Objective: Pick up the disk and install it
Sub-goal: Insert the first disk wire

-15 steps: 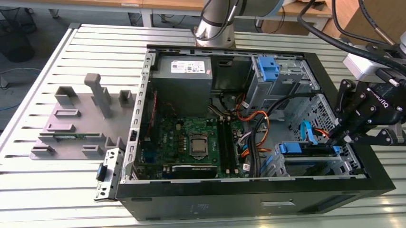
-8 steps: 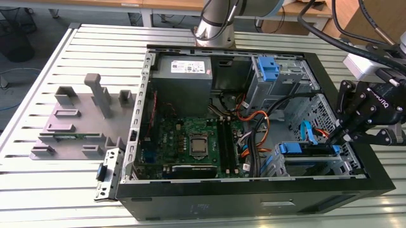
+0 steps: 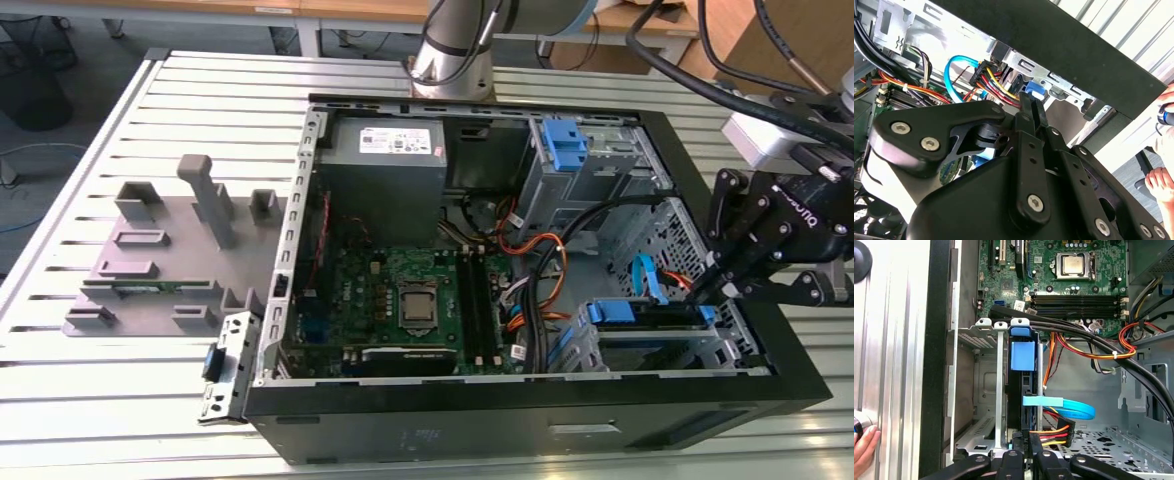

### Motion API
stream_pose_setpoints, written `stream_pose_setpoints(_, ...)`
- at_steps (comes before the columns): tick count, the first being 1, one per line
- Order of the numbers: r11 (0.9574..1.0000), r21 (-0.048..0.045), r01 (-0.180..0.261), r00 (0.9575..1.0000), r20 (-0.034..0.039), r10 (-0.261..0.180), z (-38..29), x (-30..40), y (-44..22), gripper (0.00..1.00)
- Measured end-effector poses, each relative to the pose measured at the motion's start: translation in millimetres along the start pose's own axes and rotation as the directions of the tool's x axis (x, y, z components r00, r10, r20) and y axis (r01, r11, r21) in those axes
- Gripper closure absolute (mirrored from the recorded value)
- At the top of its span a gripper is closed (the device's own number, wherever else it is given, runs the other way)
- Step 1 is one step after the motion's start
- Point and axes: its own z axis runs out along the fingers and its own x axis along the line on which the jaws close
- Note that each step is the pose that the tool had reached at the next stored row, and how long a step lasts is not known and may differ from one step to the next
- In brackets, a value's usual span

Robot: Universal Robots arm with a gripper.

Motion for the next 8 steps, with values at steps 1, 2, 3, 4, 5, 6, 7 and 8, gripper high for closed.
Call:
stream_pose_setpoints(1,1.0000,0.0000,0.000,1.0000,0.0000,0.000,0.0,0.0,0.0,0.84)
stream_pose_setpoints(2,1.0000,0.0000,0.000,1.0000,0.0000,0.000,0.0,0.0,0.0,0.84)
stream_pose_setpoints(3,1.0000,0.0000,0.000,1.0000,0.0001,0.000,0.0,0.0,0.3,0.84)
stream_pose_setpoints(4,1.0000,0.0002,0.000,1.0000,0.0002,0.000,0.2,0.0,1.2,0.84)
stream_pose_setpoints(5,1.0000,0.0009,0.000,1.0000,0.0001,0.000,0.3,0.0,2.7,0.84)
stream_pose_setpoints(6,1.0000,0.0023,0.000,1.0000,0.0000,0.000,0.4,-0.1,4.7,0.84)
stream_pose_setpoints(7,1.0000,0.0044,0.000,1.0000,0.0000,0.000,0.5,-0.2,6.4,0.84)
stream_pose_setpoints(8,1.0000,0.0068,0.000,1.0000,0.0001,0.000,0.6,-0.4,7.5,0.84)
